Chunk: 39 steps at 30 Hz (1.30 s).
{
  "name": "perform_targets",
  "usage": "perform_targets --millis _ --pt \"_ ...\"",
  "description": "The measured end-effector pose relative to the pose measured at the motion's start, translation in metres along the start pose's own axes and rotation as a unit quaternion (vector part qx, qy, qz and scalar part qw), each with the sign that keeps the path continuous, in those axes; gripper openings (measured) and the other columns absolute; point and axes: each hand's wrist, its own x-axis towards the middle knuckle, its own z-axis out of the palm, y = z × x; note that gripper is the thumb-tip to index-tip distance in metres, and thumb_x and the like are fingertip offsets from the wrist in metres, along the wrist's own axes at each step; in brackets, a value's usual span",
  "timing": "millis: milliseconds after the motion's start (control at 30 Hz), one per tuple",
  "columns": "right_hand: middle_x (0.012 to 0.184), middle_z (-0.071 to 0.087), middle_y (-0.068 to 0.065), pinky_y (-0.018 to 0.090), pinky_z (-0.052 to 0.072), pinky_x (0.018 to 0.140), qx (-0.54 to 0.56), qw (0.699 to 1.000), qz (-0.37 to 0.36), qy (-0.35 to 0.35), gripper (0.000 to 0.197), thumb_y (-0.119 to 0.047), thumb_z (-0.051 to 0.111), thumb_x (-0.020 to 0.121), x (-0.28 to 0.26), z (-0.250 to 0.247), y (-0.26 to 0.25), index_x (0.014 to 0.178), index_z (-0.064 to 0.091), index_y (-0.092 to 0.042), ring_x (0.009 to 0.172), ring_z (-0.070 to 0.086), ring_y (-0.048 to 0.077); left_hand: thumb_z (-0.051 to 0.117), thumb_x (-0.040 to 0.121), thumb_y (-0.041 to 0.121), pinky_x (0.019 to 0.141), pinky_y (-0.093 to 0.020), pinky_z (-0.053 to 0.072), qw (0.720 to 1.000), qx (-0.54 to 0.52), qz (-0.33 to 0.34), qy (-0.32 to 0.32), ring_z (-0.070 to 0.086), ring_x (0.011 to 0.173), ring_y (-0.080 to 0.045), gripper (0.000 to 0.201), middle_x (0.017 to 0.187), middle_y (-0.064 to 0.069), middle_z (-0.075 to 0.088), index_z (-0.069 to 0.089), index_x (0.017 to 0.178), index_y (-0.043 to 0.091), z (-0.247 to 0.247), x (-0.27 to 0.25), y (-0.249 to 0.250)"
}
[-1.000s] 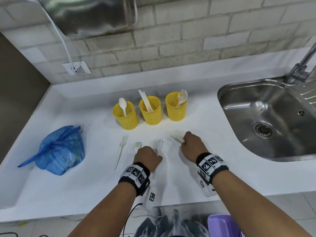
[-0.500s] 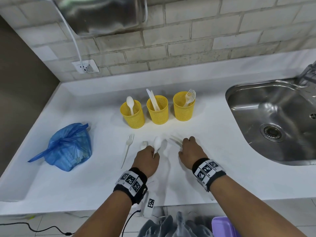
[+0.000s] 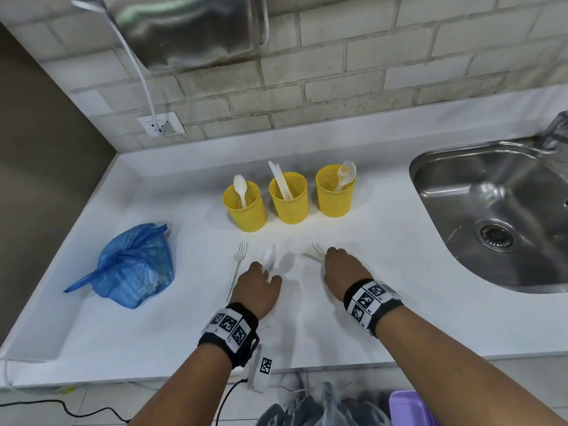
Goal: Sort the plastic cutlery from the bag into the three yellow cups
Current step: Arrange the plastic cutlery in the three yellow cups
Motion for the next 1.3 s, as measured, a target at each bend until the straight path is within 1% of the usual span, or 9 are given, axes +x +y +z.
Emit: perform_targets --millis 167,300,367,433,467,633,1000,1133,1300 --pt "0.121 0.059 0.017 0.037 0.046 0.084 0.06 0.998 0.024 -0.006 0.025 -0.014 0.04 0.102 -0.004 -0.002 -0.001 0.124 0.044 -0.003 0.109 0.062 0.035 0.067 0.085 0.036 0.074 -0.03 0.042 0.998 0.062 0.01 0.014 0.058 0.091 -0.024 0.033 0.099 -0.004 0.06 0.046 0.096 0.013 -0.007 0.012 -0.014" --pt "0.119 0.059 0.02 0.037 0.043 0.079 0.134 0.991 0.021 -0.02 0.025 -0.015 0.037 0.105 -0.01 -0.008 -0.009 0.122 0.046 0.001 0.1 0.059 0.035 0.071 0.082 0.036 0.082 -0.032 0.045 0.993 0.111 0.023 0.018 0.056 0.105 -0.027 0.047 0.114 -0.009 0.054 0.049 0.112 0.008 -0.009 0.022 -0.022" --pt "0.117 0.06 0.02 0.037 0.044 0.08 0.165 0.986 0.017 -0.02 0.019 -0.016 0.035 0.106 -0.013 -0.012 -0.013 0.105 0.049 -0.003 0.094 0.054 0.033 0.071 0.083 0.035 0.084 -0.032 0.045 0.991 0.13 0.029 0.012 0.058 0.108 -0.029 0.05 0.115 -0.011 0.055 0.048 0.116 0.006 -0.008 0.026 -0.023" --pt "0.118 0.059 0.023 0.041 0.045 0.085 0.183 0.983 -0.008 -0.033 0.028 -0.012 0.032 0.106 -0.018 -0.016 -0.018 0.079 0.039 -0.01 0.099 0.055 0.036 0.069 0.085 0.032 0.082 -0.03 0.044 0.989 0.146 0.033 0.005 0.059 0.109 -0.029 0.047 0.116 -0.01 0.057 0.047 0.118 0.005 -0.005 0.03 -0.024" --pt "0.117 0.058 0.025 0.042 0.045 0.086 0.189 0.981 -0.012 -0.036 0.03 -0.011 0.032 0.106 -0.019 -0.016 -0.02 0.077 0.036 -0.011 0.099 0.055 0.036 0.066 0.087 0.029 0.081 -0.029 0.043 0.987 0.159 0.036 0.001 0.059 0.11 -0.029 0.044 0.118 -0.01 0.057 0.048 0.118 0.004 -0.004 0.032 -0.024" --pt "0.095 0.059 0.018 0.038 0.043 0.075 0.285 0.958 0.015 -0.026 0.02 -0.023 0.035 0.104 -0.014 -0.01 -0.027 0.089 0.04 -0.011 0.083 0.054 0.035 0.056 0.09 0.016 0.082 -0.034 0.047 0.984 0.176 0.035 -0.006 0.061 0.107 -0.033 0.028 0.118 -0.014 0.06 0.047 0.114 0.005 0.001 0.038 -0.02" --pt "0.094 0.058 0.016 0.035 0.038 0.072 0.298 0.953 0.013 -0.046 0.021 -0.023 0.034 0.106 -0.01 -0.007 -0.028 0.091 0.041 -0.009 0.083 0.052 0.032 0.058 0.087 0.012 0.082 -0.034 0.05 0.987 0.147 0.055 -0.041 0.059 0.105 -0.031 0.024 0.112 -0.012 0.06 0.047 0.108 0.006 0.0 0.041 -0.018" --pt "0.093 0.056 0.014 0.034 0.037 0.073 0.311 0.949 0.025 -0.05 0.029 -0.028 0.034 0.105 -0.007 -0.008 -0.03 0.078 0.035 -0.017 0.081 0.05 0.031 0.056 0.09 0.013 0.073 -0.03 0.044 0.987 0.139 0.077 -0.024 0.062 0.098 -0.032 0.018 0.106 -0.01 0.064 0.04 0.098 0.011 -0.009 0.041 -0.015" --pt "0.104 0.063 0.019 0.034 0.038 0.073 0.3 0.952 0.022 -0.05 0.023 -0.029 0.037 0.105 -0.003 -0.009 -0.032 0.093 0.042 -0.011 0.084 0.052 0.031 0.048 0.097 0.01 0.075 -0.033 0.041 0.992 0.104 0.068 0.037 0.061 0.103 -0.038 0.012 0.11 -0.017 0.063 0.047 0.107 0.004 -0.019 0.044 -0.016"
